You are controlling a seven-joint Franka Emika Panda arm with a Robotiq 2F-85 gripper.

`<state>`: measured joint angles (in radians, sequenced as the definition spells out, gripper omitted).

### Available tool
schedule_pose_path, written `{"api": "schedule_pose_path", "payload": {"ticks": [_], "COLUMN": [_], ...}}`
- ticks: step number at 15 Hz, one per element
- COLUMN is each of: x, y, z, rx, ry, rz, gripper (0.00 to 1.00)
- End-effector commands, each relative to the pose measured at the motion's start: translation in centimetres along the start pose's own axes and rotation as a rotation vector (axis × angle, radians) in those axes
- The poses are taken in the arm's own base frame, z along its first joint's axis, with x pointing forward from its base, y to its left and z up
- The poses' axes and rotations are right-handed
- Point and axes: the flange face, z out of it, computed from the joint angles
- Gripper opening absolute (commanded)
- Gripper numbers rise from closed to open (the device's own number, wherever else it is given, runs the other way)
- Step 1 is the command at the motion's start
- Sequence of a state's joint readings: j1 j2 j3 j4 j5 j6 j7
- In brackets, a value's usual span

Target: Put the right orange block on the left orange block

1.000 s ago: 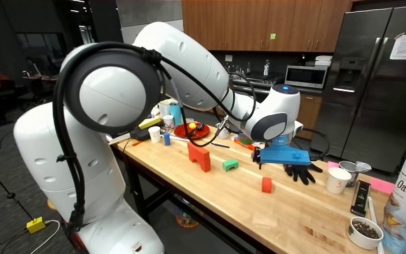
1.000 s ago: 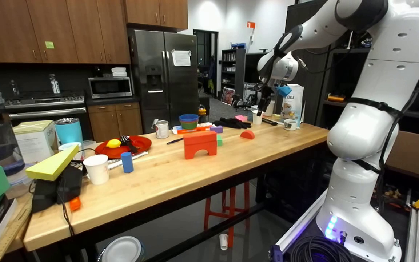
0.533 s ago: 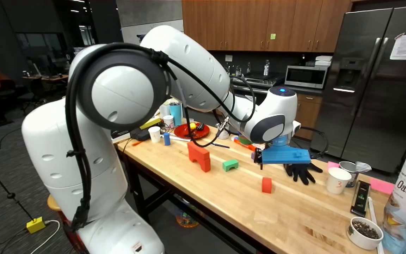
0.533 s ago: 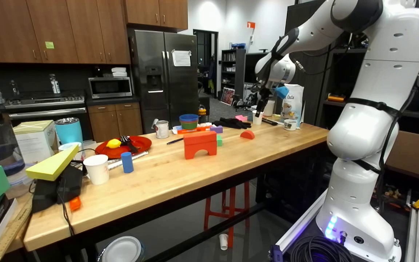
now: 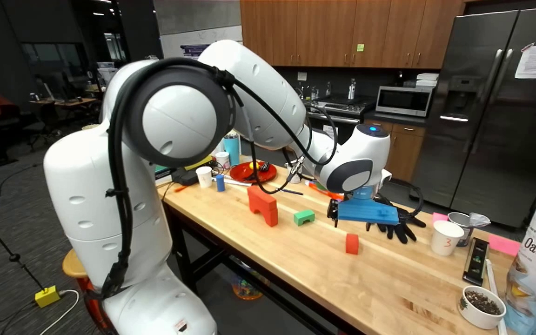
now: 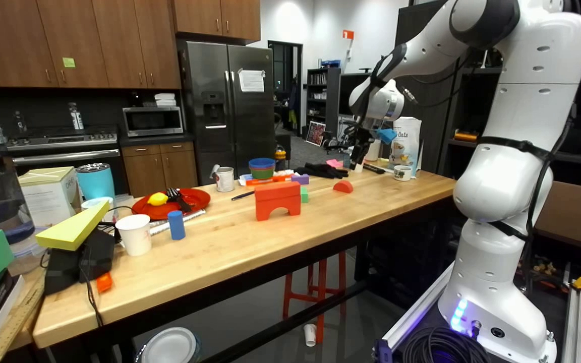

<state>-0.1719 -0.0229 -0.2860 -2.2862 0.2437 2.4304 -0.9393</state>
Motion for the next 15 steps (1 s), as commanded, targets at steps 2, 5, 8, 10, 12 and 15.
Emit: {"api": "schedule_pose_path", "payload": {"ticks": [2, 5, 8, 10, 12, 15], "x": [0.3, 0.8, 1.5, 1.9, 2.2, 2.5], "y": [0.4, 0.6, 0.9, 1.0, 1.4, 2.0], "z": [-0.1, 0.1, 0.9, 1.4, 2.1, 3.0], "rx": [-0.009, -0.005, 0.012, 0.021, 0.028, 0.04], "ry": [-0.017, -0.02, -0.028, -0.038, -0.053, -0.071], "rz": [0.051, 0.033, 0.02, 0.014, 0.01, 0.01], "gripper": [1.0, 1.0, 1.0, 1.0, 1.0, 1.0]}}
